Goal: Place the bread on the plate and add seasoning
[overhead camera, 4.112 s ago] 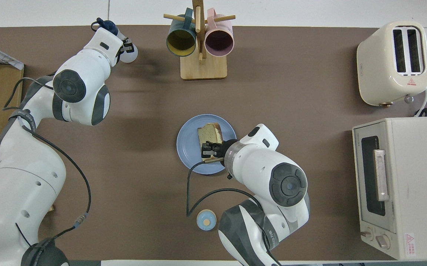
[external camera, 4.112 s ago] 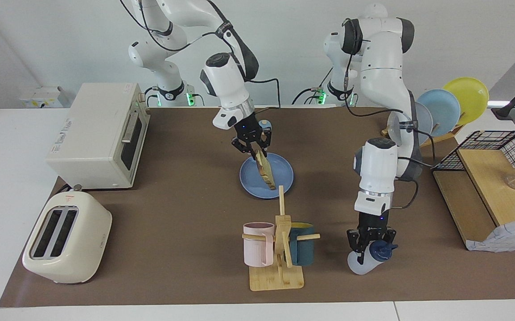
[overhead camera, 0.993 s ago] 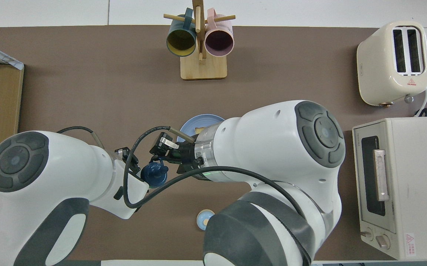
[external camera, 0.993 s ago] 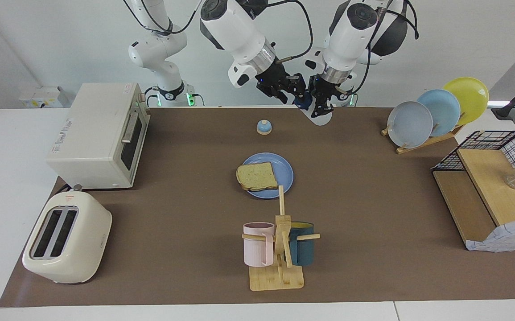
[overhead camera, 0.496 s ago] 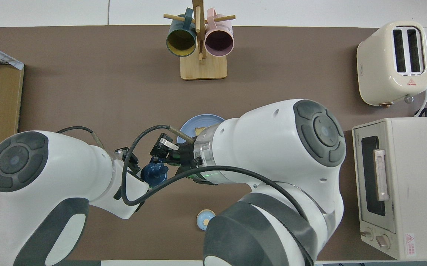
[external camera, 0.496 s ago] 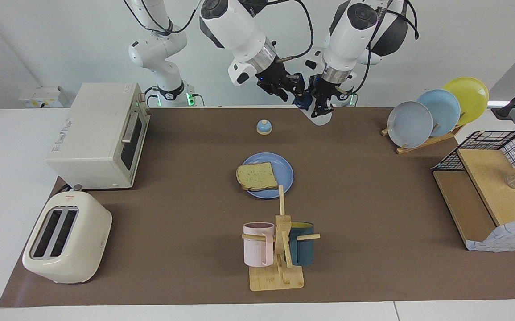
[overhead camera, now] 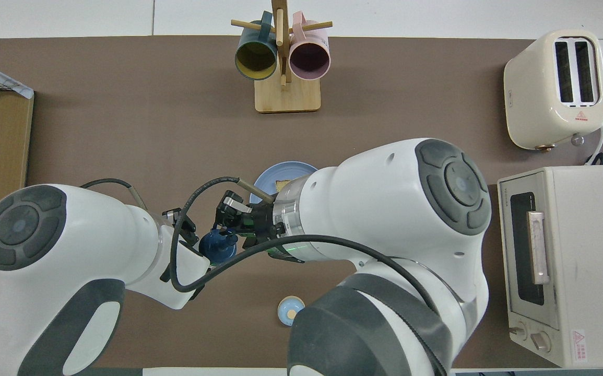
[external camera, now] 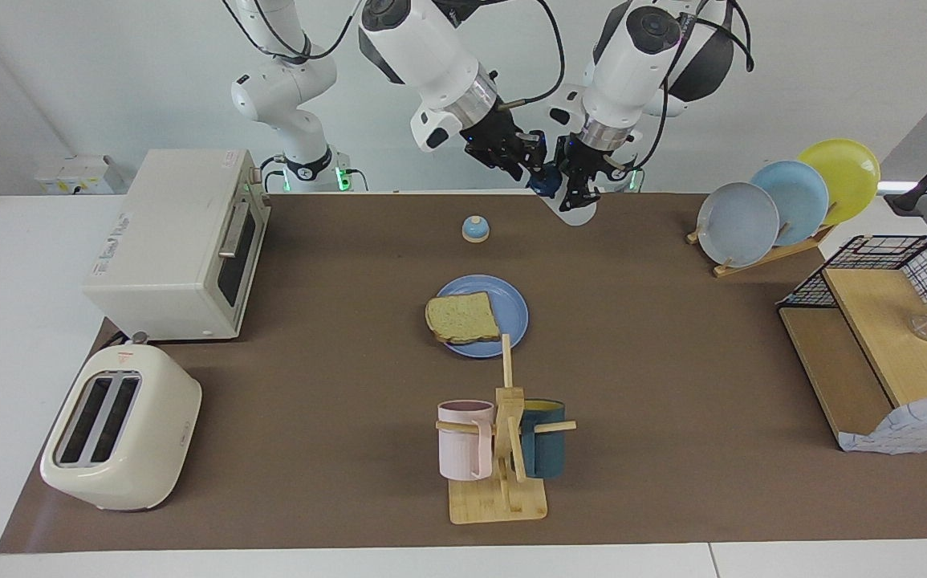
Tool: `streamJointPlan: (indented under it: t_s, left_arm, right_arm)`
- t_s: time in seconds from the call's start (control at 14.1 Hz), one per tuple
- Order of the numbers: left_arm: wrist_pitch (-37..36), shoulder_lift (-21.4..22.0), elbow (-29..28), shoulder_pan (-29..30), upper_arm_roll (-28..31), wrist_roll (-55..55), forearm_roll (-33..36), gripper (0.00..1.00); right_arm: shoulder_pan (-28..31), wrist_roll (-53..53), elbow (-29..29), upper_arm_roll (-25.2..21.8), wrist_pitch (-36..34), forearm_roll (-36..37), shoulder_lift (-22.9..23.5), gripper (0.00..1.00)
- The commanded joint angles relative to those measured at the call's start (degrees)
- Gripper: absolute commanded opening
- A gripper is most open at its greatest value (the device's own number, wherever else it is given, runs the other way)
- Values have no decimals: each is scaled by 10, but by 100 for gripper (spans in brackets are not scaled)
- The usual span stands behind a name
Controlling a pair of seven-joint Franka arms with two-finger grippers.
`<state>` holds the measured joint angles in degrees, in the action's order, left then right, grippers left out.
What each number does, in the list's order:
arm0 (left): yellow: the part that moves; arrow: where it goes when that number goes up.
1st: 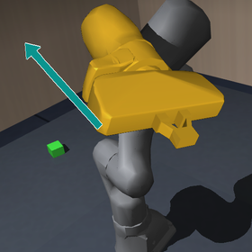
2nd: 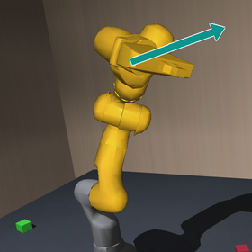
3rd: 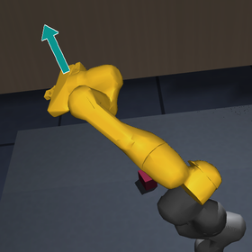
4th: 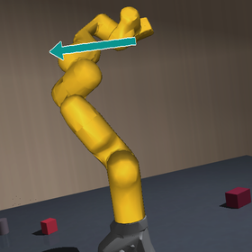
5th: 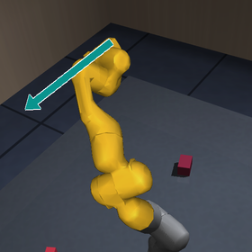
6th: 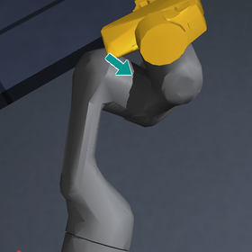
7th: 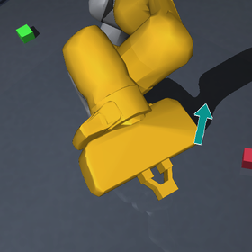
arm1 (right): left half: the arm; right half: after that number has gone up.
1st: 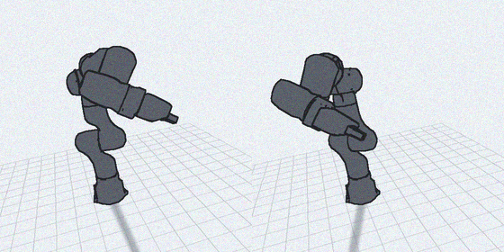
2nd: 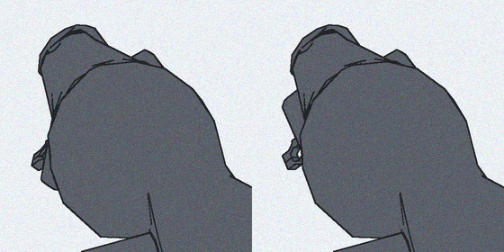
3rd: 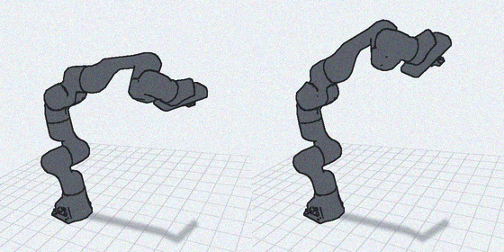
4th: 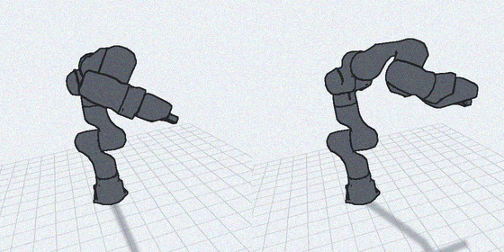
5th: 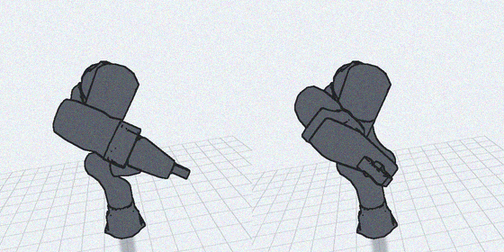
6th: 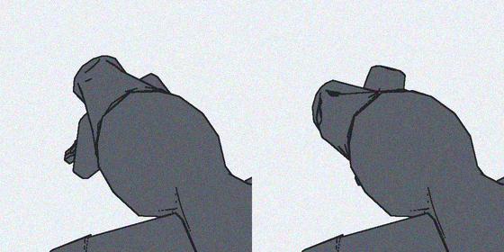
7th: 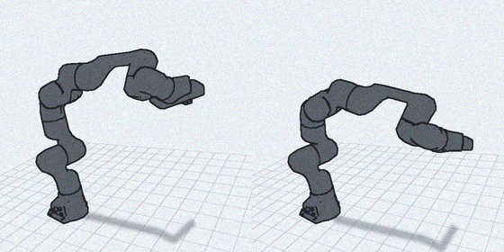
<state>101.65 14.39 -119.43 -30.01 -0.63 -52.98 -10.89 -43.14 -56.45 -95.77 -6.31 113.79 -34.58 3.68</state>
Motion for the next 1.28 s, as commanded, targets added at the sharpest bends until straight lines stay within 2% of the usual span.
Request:
streamJointPlan:
  t_s: [0.0,0.43,0.57,0.64,0.92,1.21]
  left_arm:
    - [8,18,-17,-8,8,2,-11,0]
    - [8,18,-17,-8,8,6,-11,0]
    - [7,18,-17,-8,8,6,-11,0]
    - [7,18,-17,-8,8,6,-11,0]
    - [7,18,-17,-8,9,6,-11,0]
    - [5,18,-17,-8,8,6,-11,0]
  right_arm:
    - [-1,-17,14,1,-9,7,4,31]
    - [-2,-20,13,1,-8,7,4,29]
    - [-2,-20,13,1,-7,5,5,3]
    - [-1,-21,13,1,-6,0,5,0]
    - [10,-52,14,-2,15,-28,8,0]
    - [55,-52,13,-4,20,-80,6,0]
